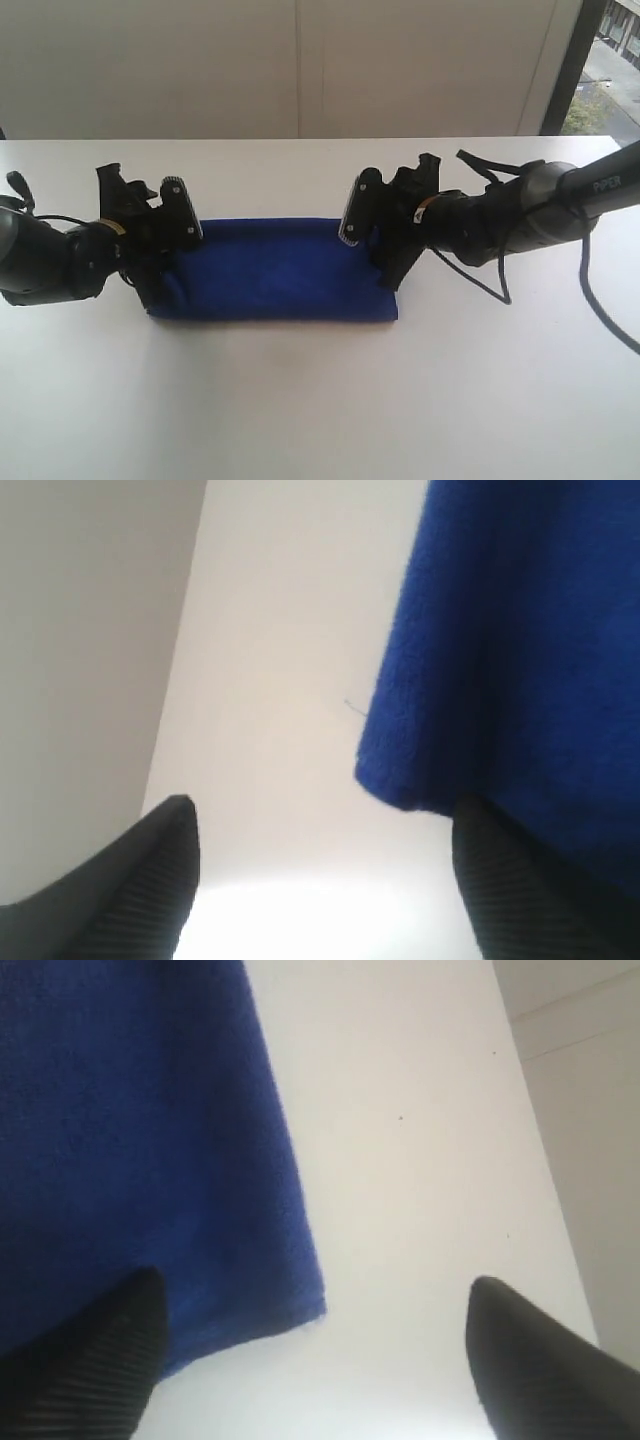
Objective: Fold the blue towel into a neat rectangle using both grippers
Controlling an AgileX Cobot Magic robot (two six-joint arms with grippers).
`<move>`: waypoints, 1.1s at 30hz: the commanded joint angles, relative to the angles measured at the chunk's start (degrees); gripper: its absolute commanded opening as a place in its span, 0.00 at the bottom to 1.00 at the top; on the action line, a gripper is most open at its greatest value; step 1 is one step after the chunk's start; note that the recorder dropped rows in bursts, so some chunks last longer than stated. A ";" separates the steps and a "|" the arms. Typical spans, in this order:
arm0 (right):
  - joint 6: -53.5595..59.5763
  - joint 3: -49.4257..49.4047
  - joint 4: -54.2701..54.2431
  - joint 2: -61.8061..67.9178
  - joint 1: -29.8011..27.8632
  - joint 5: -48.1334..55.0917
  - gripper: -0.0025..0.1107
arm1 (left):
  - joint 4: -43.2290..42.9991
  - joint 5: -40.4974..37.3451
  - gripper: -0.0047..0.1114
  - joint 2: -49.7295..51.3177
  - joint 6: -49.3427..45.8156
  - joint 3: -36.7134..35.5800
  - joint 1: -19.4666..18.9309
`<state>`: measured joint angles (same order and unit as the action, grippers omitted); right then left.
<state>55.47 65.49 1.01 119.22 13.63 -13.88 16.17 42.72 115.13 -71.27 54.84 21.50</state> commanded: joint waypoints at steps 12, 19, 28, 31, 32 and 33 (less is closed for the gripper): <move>-12.12 0.09 -7.91 -14.06 -0.49 9.57 0.60 | 16.05 -6.11 0.67 -10.17 -2.02 -0.07 4.62; -19.84 4.66 -8.81 -14.33 -0.49 30.22 0.02 | 25.54 -22.64 0.05 -11.77 -2.22 1.02 6.48; -19.84 21.75 -15.40 -5.62 -0.49 53.67 0.02 | 29.94 -58.11 0.04 -7.52 4.40 16.64 -2.09; -19.19 22.58 -18.62 -1.50 -0.37 55.86 0.02 | 27.60 -60.34 0.04 -4.68 4.82 17.14 -3.22; -18.05 22.58 -19.15 0.27 0.08 56.79 0.02 | 25.10 -60.34 0.04 -3.28 6.25 17.14 -3.23; -17.23 22.58 -19.24 1.13 0.57 57.45 0.02 | 24.07 -60.34 0.04 -2.63 6.74 17.14 -3.23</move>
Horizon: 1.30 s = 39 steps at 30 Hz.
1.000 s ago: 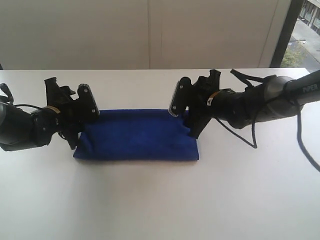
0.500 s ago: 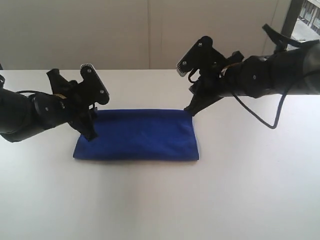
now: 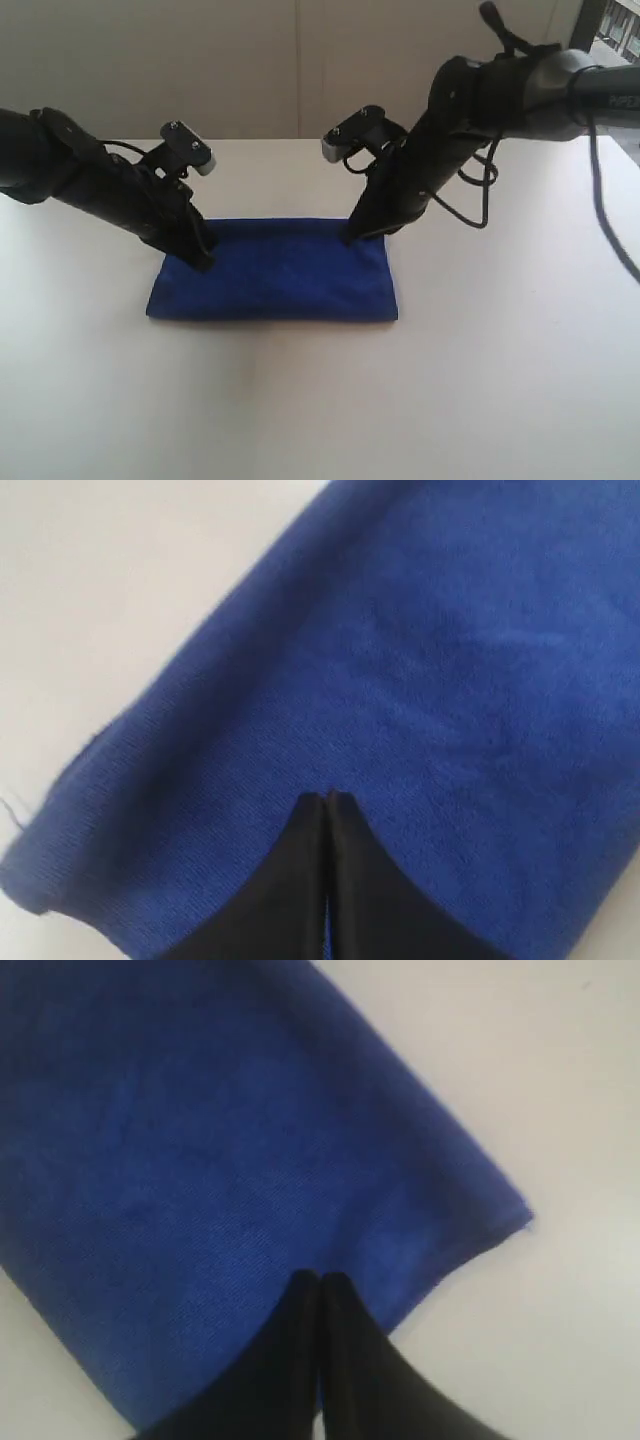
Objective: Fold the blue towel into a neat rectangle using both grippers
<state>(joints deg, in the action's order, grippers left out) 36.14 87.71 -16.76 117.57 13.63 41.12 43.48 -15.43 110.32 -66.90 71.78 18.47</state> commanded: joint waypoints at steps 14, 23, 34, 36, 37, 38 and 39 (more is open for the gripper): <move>4.59 0.37 5.39 7.85 2.27 12.30 0.02 | -9.40 -9.00 0.04 5.06 5.57 0.20 -0.20; 4.59 0.37 6.96 7.00 2.27 13.77 0.02 | -9.74 -14.47 0.04 4.83 6.88 0.20 -0.20; 3.57 0.49 7.79 -3.73 2.27 8.46 0.02 | -9.91 -12.32 0.04 -9.23 11.96 0.20 -0.20; 2.58 0.49 7.79 -6.15 2.27 8.46 0.02 | -9.91 -12.85 0.04 -11.68 13.38 0.20 -0.20; 2.32 0.49 7.79 -7.26 2.27 8.46 0.02 | -9.91 -13.14 0.04 -12.84 13.38 0.20 -0.20; 2.19 0.49 7.79 -8.31 2.27 8.46 0.02 | -9.91 -13.47 0.04 -13.79 13.38 0.20 -0.20; 2.19 0.49 7.66 -9.08 2.27 8.46 0.02 | -9.91 -13.75 0.04 -14.41 13.26 0.20 -0.20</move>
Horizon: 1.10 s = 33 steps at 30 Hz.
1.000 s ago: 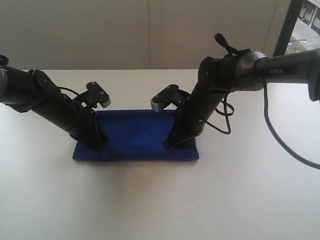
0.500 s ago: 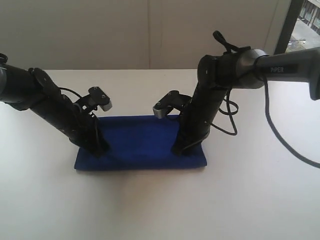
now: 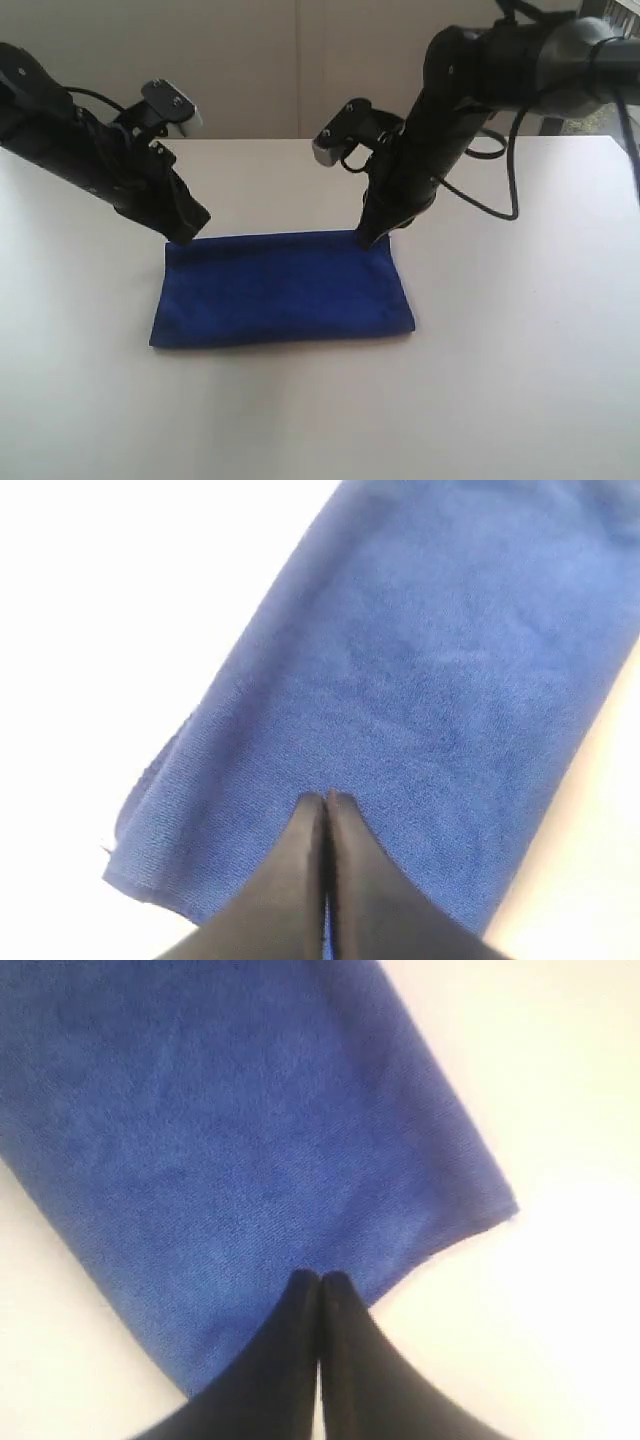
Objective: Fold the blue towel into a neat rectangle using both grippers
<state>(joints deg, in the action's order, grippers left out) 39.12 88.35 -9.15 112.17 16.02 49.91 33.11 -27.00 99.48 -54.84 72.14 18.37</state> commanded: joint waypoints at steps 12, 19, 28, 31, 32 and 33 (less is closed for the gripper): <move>-1.81 -0.16 -0.22 -7.00 -0.12 -0.67 0.02 | 0.46 1.14 0.04 -4.77 0.94 -0.16 -0.10; -1.81 -0.16 -0.19 -7.10 -0.12 -0.53 0.02 | 0.46 3.05 0.04 -4.77 0.94 -0.16 -0.10; -3.39 -0.39 -0.09 -7.10 -0.12 -0.29 0.02 | 0.46 3.48 0.04 -4.77 0.94 -0.16 -0.10; -3.39 -0.48 0.02 -7.20 -0.12 -0.13 0.02 | 0.46 3.48 0.04 -4.77 0.94 -0.16 -0.10; -3.39 -0.48 0.02 -7.20 -0.12 -0.13 0.02 | 0.46 3.48 0.04 -4.77 0.94 -0.16 -0.10; -3.39 -0.48 -0.08 -7.29 -0.12 -0.01 0.02 | 0.46 3.48 0.04 -4.77 0.94 -0.16 -0.10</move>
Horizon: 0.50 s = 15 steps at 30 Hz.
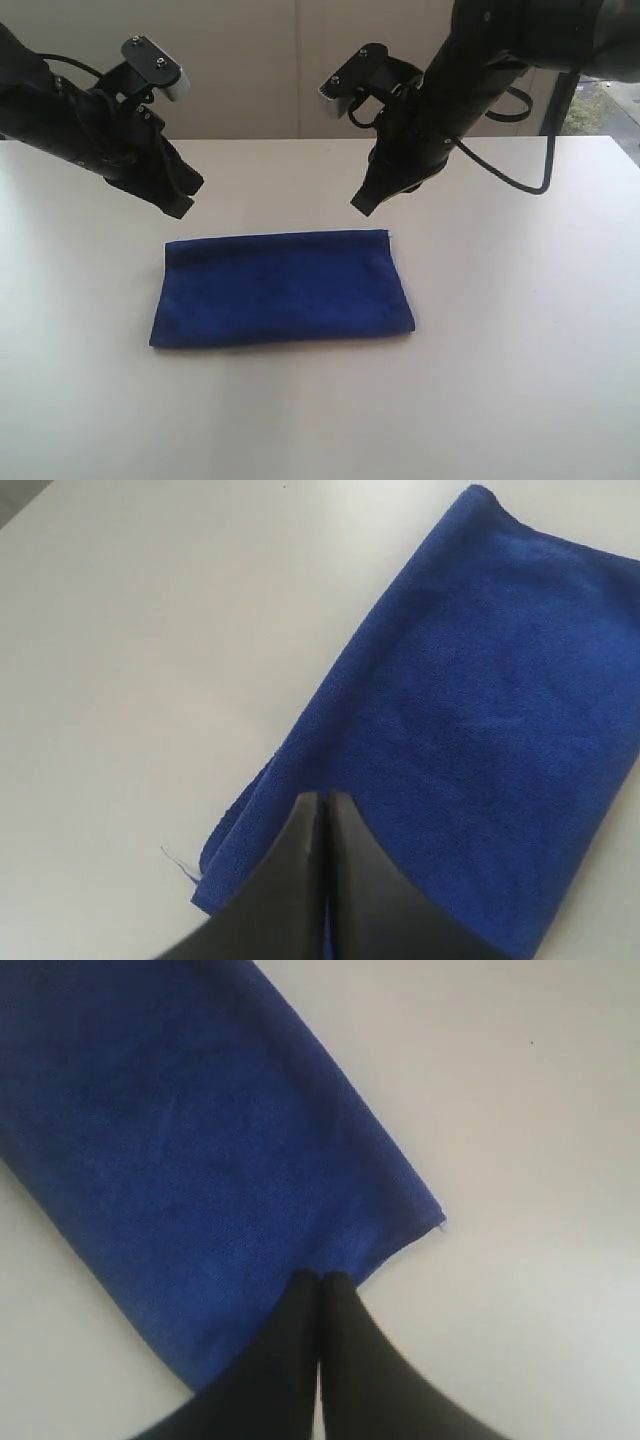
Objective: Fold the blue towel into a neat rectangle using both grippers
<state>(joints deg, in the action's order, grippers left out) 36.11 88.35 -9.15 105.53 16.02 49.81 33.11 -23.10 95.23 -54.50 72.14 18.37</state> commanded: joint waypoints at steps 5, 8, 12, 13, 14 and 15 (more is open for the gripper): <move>-0.37 -0.48 -0.20 -0.78 -0.12 2.80 0.02 | 0.46 -0.41 0.04 -0.52 0.61 -0.16 -0.10; -12.90 -0.59 0.83 -1.42 -0.25 6.32 0.02 | 0.46 -0.41 0.04 -0.52 0.61 -0.16 -0.10; -16.53 -4.72 1.98 -8.22 -0.62 2.26 0.02 | 0.46 -0.41 0.04 -0.52 0.61 -0.16 -0.10; -18.53 -6.79 3.94 -10.90 -0.62 0.40 0.02 | 0.46 -0.41 0.04 -0.52 0.61 -0.16 -0.10; -19.84 -8.43 5.21 -12.87 -0.62 -0.66 0.02 | 0.46 -0.41 0.04 -0.52 0.61 -0.16 -0.10; -21.71 -10.86 6.99 -15.90 -0.62 -1.85 0.02 | 0.46 -0.41 0.04 -0.52 0.61 -0.16 -0.10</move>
<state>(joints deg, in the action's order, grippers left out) 17.58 80.92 -5.11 94.05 15.91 50.17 33.11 -22.99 95.23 -54.50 72.14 18.37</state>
